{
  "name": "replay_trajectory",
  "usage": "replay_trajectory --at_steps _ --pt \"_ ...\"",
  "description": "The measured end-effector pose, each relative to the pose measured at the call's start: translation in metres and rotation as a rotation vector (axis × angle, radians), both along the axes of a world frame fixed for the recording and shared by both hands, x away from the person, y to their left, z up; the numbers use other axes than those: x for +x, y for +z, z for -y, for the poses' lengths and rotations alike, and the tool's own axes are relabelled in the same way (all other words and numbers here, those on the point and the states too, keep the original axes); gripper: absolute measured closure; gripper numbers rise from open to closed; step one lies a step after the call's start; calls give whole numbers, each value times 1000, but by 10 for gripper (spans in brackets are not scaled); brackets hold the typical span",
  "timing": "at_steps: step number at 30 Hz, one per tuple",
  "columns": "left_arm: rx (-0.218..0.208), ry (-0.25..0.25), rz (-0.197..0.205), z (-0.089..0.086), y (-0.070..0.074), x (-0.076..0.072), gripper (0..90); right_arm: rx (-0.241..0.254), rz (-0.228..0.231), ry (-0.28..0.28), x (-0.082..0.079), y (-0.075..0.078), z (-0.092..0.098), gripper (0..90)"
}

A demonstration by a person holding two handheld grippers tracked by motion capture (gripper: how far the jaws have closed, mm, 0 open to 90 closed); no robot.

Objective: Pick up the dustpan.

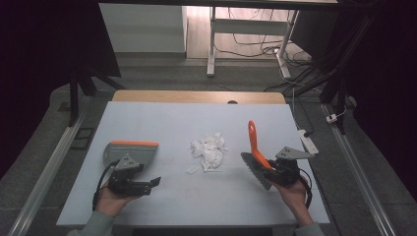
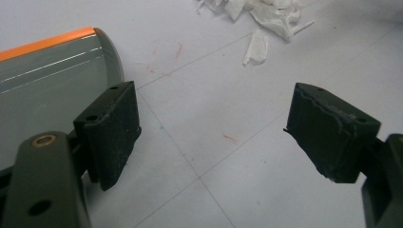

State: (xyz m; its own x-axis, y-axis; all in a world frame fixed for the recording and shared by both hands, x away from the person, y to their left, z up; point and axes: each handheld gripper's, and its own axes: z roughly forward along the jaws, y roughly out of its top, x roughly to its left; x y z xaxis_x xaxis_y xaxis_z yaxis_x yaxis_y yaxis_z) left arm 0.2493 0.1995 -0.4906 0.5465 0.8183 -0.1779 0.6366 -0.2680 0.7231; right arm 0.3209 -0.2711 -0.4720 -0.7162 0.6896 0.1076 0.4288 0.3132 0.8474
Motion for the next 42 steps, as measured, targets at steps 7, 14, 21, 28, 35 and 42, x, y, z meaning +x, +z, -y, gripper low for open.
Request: replay_trajectory --at_steps 7,14,21,28,35,42 --pt "-4 -10 -7 0 1 0 189 1 12 1 -1 1 0 705" --pt "-1 -21 -2 2 3 0 189 -5 19 -6 -1 0 0 704" --pt "7 -27 -6 4 4 1 189 -6 24 -7 -1 0 -1 704" --pt "-1 -28 -13 4 7 1 189 -7 32 -10 -2 0 -2 704" --pt "-9 -18 -15 7 14 1 189 -3 40 -17 -3 1 -1 704" --pt "5 17 -32 4 20 2 189 10 39 -13 -3 2 0 704"
